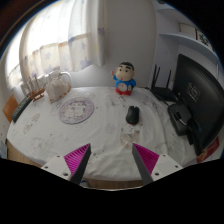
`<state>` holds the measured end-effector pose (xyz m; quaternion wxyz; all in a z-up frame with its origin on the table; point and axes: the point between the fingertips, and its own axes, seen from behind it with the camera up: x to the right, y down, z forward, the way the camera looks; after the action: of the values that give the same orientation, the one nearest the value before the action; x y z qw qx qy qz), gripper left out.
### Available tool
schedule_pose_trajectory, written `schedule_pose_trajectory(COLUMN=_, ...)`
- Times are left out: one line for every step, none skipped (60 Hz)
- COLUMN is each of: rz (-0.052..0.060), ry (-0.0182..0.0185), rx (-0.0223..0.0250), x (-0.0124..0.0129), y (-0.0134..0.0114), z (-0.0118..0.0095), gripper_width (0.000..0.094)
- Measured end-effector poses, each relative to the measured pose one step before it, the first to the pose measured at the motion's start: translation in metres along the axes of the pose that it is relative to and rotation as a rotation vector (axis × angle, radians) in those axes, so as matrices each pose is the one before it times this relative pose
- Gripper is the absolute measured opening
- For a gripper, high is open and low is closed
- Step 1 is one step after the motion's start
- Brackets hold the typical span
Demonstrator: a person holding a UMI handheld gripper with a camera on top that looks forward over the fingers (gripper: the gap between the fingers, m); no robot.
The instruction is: Arrange mouse
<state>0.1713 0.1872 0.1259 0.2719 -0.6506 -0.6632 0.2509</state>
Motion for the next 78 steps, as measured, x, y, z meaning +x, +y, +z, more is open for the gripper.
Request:
schedule_pose_trajectory(rz=0.0048, ry=0.00967, rx=0.00099, x=0.00642, y=0.00103, z=0.00156, gripper_width=0.0862)
schedule_pose_trajectory(rz=0.0046, ry=0.00914, rx=0.00157, x=0.00610, y=0.00098, z=0.00176, gripper_width=0.0862)
schedule_pose_trajectory(rz=0.0039, ry=0.00756, rx=0.00150, x=0.00577, y=0.00080, z=0.00180, gripper_width=0.0862)
schedule_pose_trajectory(rz=0.0037, ry=0.00668, rx=0.00219, x=0.00510, y=0.00075, z=0.00187, gripper_width=0.0861)
schedule_pose_trajectory(rz=0.0035, ry=0.00567, rx=0.00224, x=0.00465, y=0.00079, z=0.00193, gripper_width=0.0862)
schedule_pose_trajectory(rz=0.0038, ry=0.00445, rx=0.00240, x=0.00410, y=0.00072, z=0.00181, gripper_width=0.0861)
schedule_pose_trajectory(rz=0.0036, ry=0.00353, rx=0.00210, x=0.00371, y=0.00074, z=0.00168, gripper_width=0.0861)
schedule_pose_trajectory(rz=0.0041, ry=0.00208, rx=0.00303, x=0.00329, y=0.00065, z=0.00188, gripper_width=0.0861)
schedule_pose_trajectory(rz=0.0036, ry=0.00154, rx=0.00397, x=0.00293, y=0.00029, z=0.00225, gripper_width=0.0862)
schedule_pose_trajectory(rz=0.0032, ry=0.00104, rx=0.00453, x=0.00282, y=0.00011, z=0.00228, gripper_width=0.0863)
schedule_pose_trajectory(rz=0.0023, ry=0.00067, rx=0.00580, x=0.00241, y=0.00004, z=0.00242, gripper_width=0.0861)
schedule_pose_trajectory(rz=0.0016, ry=0.00018, rx=0.00663, x=0.00230, y=-0.00019, z=0.00263, gripper_width=0.0863)
schedule_pose_trajectory(rz=0.0008, ry=0.00003, rx=0.00675, x=0.00183, y=-0.00026, z=0.00270, gripper_width=0.0863)
schedule_pose_trajectory(rz=-0.0001, ry=-0.00066, rx=0.00642, x=0.00176, y=-0.00021, z=0.00306, gripper_width=0.0864)
schedule_pose_trajectory(rz=-0.0007, ry=-0.00106, rx=0.00546, x=0.00129, y=0.00011, z=0.00288, gripper_width=0.0862)
schedule_pose_trajectory(rz=-0.0008, ry=-0.00091, rx=0.00547, x=0.00141, y=0.00002, z=0.00330, gripper_width=0.0862)
schedule_pose_trajectory(rz=0.0003, ry=-0.00024, rx=0.00700, x=0.00161, y=-0.00046, z=0.00316, gripper_width=0.0865)
schedule_pose_trajectory(rz=0.0013, ry=-0.00043, rx=0.00982, x=0.00126, y=-0.00098, z=0.00351, gripper_width=0.0863)
schedule_pose_trajectory(rz=0.0009, ry=-0.00056, rx=0.01063, x=0.00103, y=-0.00118, z=0.00359, gripper_width=0.0864)
schedule_pose_trajectory(rz=0.0005, ry=-0.00136, rx=0.01109, x=0.00095, y=-0.00140, z=0.00355, gripper_width=0.0863)
schedule_pose_trajectory(rz=0.0000, ry=-0.00160, rx=0.01056, x=0.00047, y=-0.00101, z=0.00387, gripper_width=0.0864)
schedule_pose_trajectory(rz=0.0005, ry=-0.00163, rx=0.01094, x=0.00040, y=-0.00091, z=0.00402, gripper_width=0.0863)
schedule_pose_trajectory(rz=-0.0002, ry=-0.00157, rx=0.01049, x=0.00052, y=-0.00105, z=0.00434, gripper_width=0.0863)
schedule_pose_trajectory(rz=-0.0011, ry=-0.00154, rx=0.00988, x=0.00053, y=-0.00062, z=0.00458, gripper_width=0.0862)
schedule_pose_trajectory(rz=-0.0017, ry=-0.00012, rx=0.00941, x=0.00055, y=-0.00047, z=0.00477, gripper_width=0.0862)
schedule_pose_trajectory(rz=-0.0014, ry=0.00217, rx=0.00914, x=0.00117, y=-0.00038, z=0.00496, gripper_width=0.0863)
schedule_pose_trajectory(rz=-0.0013, ry=0.00351, rx=0.00856, x=0.00156, y=-0.00049, z=0.00530, gripper_width=0.0863)
schedule_pose_trajectory(rz=-0.0012, ry=0.00386, rx=0.00564, x=0.00053, y=-0.00001, z=0.00411, gripper_width=0.0865)
schedule_pose_trajectory(rz=-0.0026, ry=0.00159, rx=0.00497, x=0.00080, y=0.00062, z=0.00526, gripper_width=0.0863)
schedule_pose_trajectory(rz=-0.0025, ry=0.00124, rx=0.00176, x=0.00087, y=0.00131, z=0.00516, gripper_width=0.0863)
schedule_pose_trajectory(rz=-0.0025, ry=0.00340, rx=-0.00109, x=0.00143, y=0.00206, z=0.00560, gripper_width=0.0862)
schedule_pose_trajectory(rz=-0.0007, ry=0.00460, rx=-0.00219, x=0.00142, y=0.00194, z=0.00543, gripper_width=0.0861)
schedule_pose_trajectory(rz=0.0009, ry=0.00433, rx=-0.00271, x=0.00147, y=0.00177, z=0.00520, gripper_width=0.0863)
schedule_pose_trajectory(rz=0.0018, ry=0.00200, rx=-0.00113, x=0.00080, y=0.00139, z=0.00544, gripper_width=0.0863)
schedule_pose_trajectory(rz=0.0015, ry=-0.00273, rx=0.00371, x=0.00103, y=0.00077, z=0.00797, gripper_width=0.0862)
schedule_pose_trajectory(rz=0.0016, ry=-0.00041, rx=0.00219, x=0.00011, y=0.00048, z=0.00477, gripper_width=0.0862)
schedule_pose_trajectory(rz=-0.0011, ry=0.00079, rx=0.00148, x=-0.00010, y=0.00069, z=0.00382, gripper_width=0.0861)
schedule_pose_trajectory(rz=-0.0020, ry=0.00062, rx=0.00111, x=0.00059, y=0.00067, z=0.00532, gripper_width=0.0860)
schedule_pose_trajectory(rz=-0.0018, ry=0.00167, rx=-0.00086, x=0.00094, y=0.00098, z=0.00533, gripper_width=0.0860)
schedule_pose_trajectory(rz=-0.0005, ry=0.00366, rx=-0.00091, x=0.00137, y=0.00083, z=0.00514, gripper_width=0.0862)
schedule_pose_trajectory(rz=0.0005, ry=0.00442, rx=0.00019, x=0.00134, y=0.00048, z=0.00572, gripper_width=0.0858)
schedule_pose_trajectory(rz=0.0014, ry=0.00325, rx=-0.00012, x=0.00107, y=0.00036, z=0.00569, gripper_width=0.0859)
schedule_pose_trajectory(rz=0.0021, ry=0.00068, rx=-0.00106, x=0.00000, y=0.00039, z=0.00571, gripper_width=0.0859)
schedule_pose_trajectory(rz=0.0024, ry=-0.00053, rx=-0.00207, x=0.00025, y=0.00026, z=0.00549, gripper_width=0.0858)
schedule_pose_trajectory(rz=0.0035, ry=-0.00076, rx=-0.00110, x=0.00005, y=-0.00031, z=0.00546, gripper_width=0.0858)
schedule_pose_trajectory(rz=0.0045, ry=-0.00021, rx=0.00118, x=0.00037, y=-0.00082, z=0.00527, gripper_width=0.0860)
schedule_pose_trajectory(rz=0.0045, ry=-0.00230, rx=0.00361, x=0.00080, y=-0.00108, z=0.00571, gripper_width=0.0860)
schedule_pose_trajectory(rz=0.0048, ry=-0.00057, rx=0.00159, x=-0.00031, y=-0.00132, z=0.00523, gripper_width=0.0859)
schedule_pose_trajectory(rz=0.0039, ry=-0.00071, rx=-0.00022, x=0.00023, y=-0.00106, z=0.00470, gripper_width=0.0861)
schedule_pose_trajectory(rz=0.0038, ry=-0.00110, rx=0.00038, x=-0.00032, y=-0.00107, z=0.00499, gripper_width=0.0860)
schedule_pose_trajectory(rz=0.0036, ry=-0.00077, rx=-0.00026, x=-0.00026, y=-0.00137, z=0.00504, gripper_width=0.0859)
schedule_pose_trajectory(rz=0.0031, ry=-0.00045, rx=-0.00032, x=-0.00004, y=-0.00156, z=0.00492, gripper_width=0.0858)
schedule_pose_trajectory(rz=0.0028, ry=-0.00002, rx=0.00034, x=0.00024, y=-0.00170, z=0.00477, gripper_width=0.0859)
schedule_pose_trajectory(rz=0.0027, ry=0.00122, rx=0.00096, x=0.00052, y=-0.00185, z=0.00489, gripper_width=0.0858)
schedule_pose_trajectory(rz=0.0021, ry=0.00161, rx=0.00071, x=0.00057, y=-0.00202, z=0.00464, gripper_width=0.0860)
schedule_pose_trajectory(rz=0.0005, ry=0.00129, rx=0.00042, x=0.00050, y=-0.00184, z=0.00454, gripper_width=0.0859)
schedule_pose_trajectory(rz=0.0000, ry=0.00078, rx=0.00065, x=0.00056, y=-0.00212, z=0.00425, gripper_width=0.0858)
schedule_pose_trajectory(rz=0.0011, ry=-0.00031, rx=0.00250, x=0.00077, y=-0.00272, z=0.00479, gripper_width=0.0861)
schedule_pose_trajectory(rz=0.0012, ry=0.00060, rx=0.00279, x=0.00009, y=-0.00283, z=0.00410, gripper_width=0.0860)
schedule_pose_trajectory(rz=0.0019, ry=-0.00018, rx=0.00094, x=-0.00017, y=-0.00280, z=0.00334, gripper_width=0.0861)
schedule_pose_trajectory(rz=0.0021, ry=-0.00090, rx=0.00246, x=-0.00021, y=-0.00264, z=0.00403, gripper_width=0.0860)
schedule_pose_trajectory(rz=0.0014, ry=-0.00058, rx=0.00068, x=0.00010, y=-0.00256, z=0.00386, gripper_width=0.0857)
schedule_pose_trajectory(rz=0.0020, ry=-0.00067, rx=-0.00139, x=-0.00011, y=-0.00219, z=0.00359, gripper_width=0.0857)
schedule_pose_trajectory(rz=0.0029, ry=-0.00031, rx=0.00133, x=0.00016, y=-0.00304, z=0.00358, gripper_width=0.0860)
schedule_pose_trajectory(rz=0.0029, ry=-0.00039, rx=0.00297, x=-0.00001, y=-0.00332, z=0.00336, gripper_width=0.0861)
schedule_pose_trajectory(rz=0.0015, ry=-0.00148, rx=0.00367, x=-0.00008, y=-0.00317, z=0.00329, gripper_width=0.0860)
schedule_pose_trajectory(rz=-0.0004, ry=-0.00009, rx=0.00259, x=0.00017, y=-0.00292, z=0.00361, gripper_width=0.0860)
schedule_pose_trajectory(rz=-0.0012, ry=0.00149, rx=-0.00157, x=-0.00005, y=-0.00217, z=0.00275, gripper_width=0.0860)
schedule_pose_trajectory(rz=-0.0020, ry=0.00132, rx=-0.00237, x=0.00029, y=-0.00176, z=0.00287, gripper_width=0.0860)
schedule_pose_trajectory(rz=-0.0016, ry=0.00074, rx=-0.00254, x=0.00010, y=-0.00179, z=0.00287, gripper_width=0.0860)
schedule_pose_trajectory(rz=-0.0013, ry=-0.00152, rx=-0.00197, x=-0.00051, y=-0.00196, z=0.00276, gripper_width=0.0861)
schedule_pose_trajectory(rz=-0.0012, ry=-0.00392, rx=-0.00105, x=-0.00093, y=-0.00206, z=0.00264, gripper_width=0.0861)
schedule_pose_trajectory(rz=-0.0010, ry=-0.00454, rx=-0.00003, x=-0.00106, y=-0.00200, z=0.00244, gripper_width=0.0861)
schedule_pose_trajectory(rz=-0.0017, ry=-0.00493, rx=-0.00041, x=-0.00087, y=-0.00188, z=0.00246, gripper_width=0.0861)
schedule_pose_trajectory(rz=-0.0024, ry=-0.00404, rx=-0.00162, x=-0.00071, y=-0.00146, z=0.00235, gripper_width=0.0861)
schedule_pose_trajectory(rz=-0.0028, ry=-0.00016, rx=-0.00306, x=0.00013, y=-0.00096, z=0.00238, gripper_width=0.0860)
schedule_pose_trajectory(rz=-0.0034, ry=-0.00058, rx=-0.00283, x=0.00023, y=-0.00073, z=0.00215, gripper_width=0.0861)
schedule_pose_trajectory(rz=-0.0028, ry=0.00002, rx=-0.00478, x=-0.00004, y=-0.00054, z=0.00195, gripper_width=0.0860)
